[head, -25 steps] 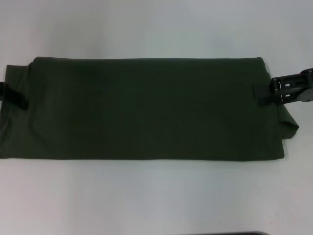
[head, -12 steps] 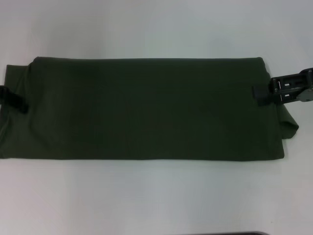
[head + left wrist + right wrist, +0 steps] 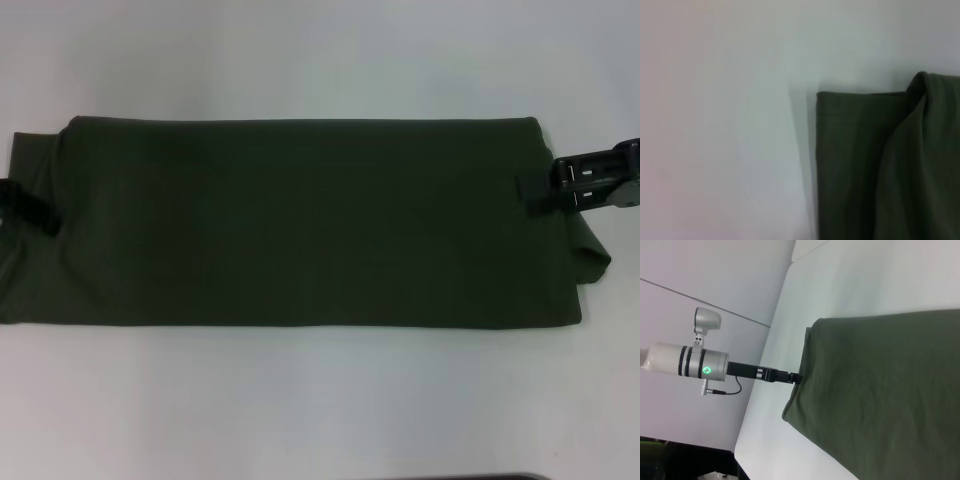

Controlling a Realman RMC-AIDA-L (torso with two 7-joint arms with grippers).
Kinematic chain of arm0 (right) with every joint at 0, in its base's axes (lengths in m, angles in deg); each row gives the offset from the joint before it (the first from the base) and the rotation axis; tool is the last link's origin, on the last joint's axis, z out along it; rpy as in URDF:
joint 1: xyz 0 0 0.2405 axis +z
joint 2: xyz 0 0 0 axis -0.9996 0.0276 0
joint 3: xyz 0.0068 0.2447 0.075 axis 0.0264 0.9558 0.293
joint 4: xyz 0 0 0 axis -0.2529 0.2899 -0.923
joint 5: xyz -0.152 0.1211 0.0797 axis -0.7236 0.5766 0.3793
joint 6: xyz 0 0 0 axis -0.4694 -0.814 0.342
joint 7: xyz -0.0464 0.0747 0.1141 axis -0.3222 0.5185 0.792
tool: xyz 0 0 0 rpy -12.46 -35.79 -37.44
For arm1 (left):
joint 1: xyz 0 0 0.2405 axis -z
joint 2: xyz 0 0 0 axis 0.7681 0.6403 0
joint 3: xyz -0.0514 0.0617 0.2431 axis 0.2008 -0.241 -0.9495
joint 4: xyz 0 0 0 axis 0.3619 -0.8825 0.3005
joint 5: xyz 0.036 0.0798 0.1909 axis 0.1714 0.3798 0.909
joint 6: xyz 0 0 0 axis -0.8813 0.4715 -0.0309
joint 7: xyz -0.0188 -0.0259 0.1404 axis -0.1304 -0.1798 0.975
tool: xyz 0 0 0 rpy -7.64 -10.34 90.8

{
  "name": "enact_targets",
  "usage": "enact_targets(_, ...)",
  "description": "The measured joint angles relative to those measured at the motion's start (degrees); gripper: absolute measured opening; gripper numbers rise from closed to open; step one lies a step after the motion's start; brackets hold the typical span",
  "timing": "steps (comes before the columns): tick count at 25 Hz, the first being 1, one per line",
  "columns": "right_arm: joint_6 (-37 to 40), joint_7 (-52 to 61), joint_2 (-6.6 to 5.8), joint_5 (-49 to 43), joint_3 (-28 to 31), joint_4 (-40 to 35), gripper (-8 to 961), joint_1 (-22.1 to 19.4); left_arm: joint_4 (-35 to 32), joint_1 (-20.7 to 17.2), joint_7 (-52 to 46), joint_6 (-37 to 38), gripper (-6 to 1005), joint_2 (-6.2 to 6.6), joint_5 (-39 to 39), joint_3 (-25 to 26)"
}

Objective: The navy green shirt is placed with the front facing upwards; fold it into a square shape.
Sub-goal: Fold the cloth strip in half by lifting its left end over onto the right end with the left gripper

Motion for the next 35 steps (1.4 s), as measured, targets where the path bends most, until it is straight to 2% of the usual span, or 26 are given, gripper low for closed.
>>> enact_targets(17, 0.1, 0.0, -0.07, 0.0, 0.5, 0.1, 853, -0.1, 0.1, 0.9, 0.3, 3.6, 815, -0.41, -1.2, 1.1)
enact_targets(29, 0.1, -0.2, -0.09, 0.0, 0.5, 0.3, 854, -0.2, 1.9, 1.8, 0.2, 3.1, 816, -0.54, -1.6, 1.2)
enact_targets(35, 0.1, -0.2, -0.14, 0.0, 0.5, 0.3, 854, -0.2, 2.2, 2.1, 0.5, 3.2, 783, -0.50, -2.6, 1.7)
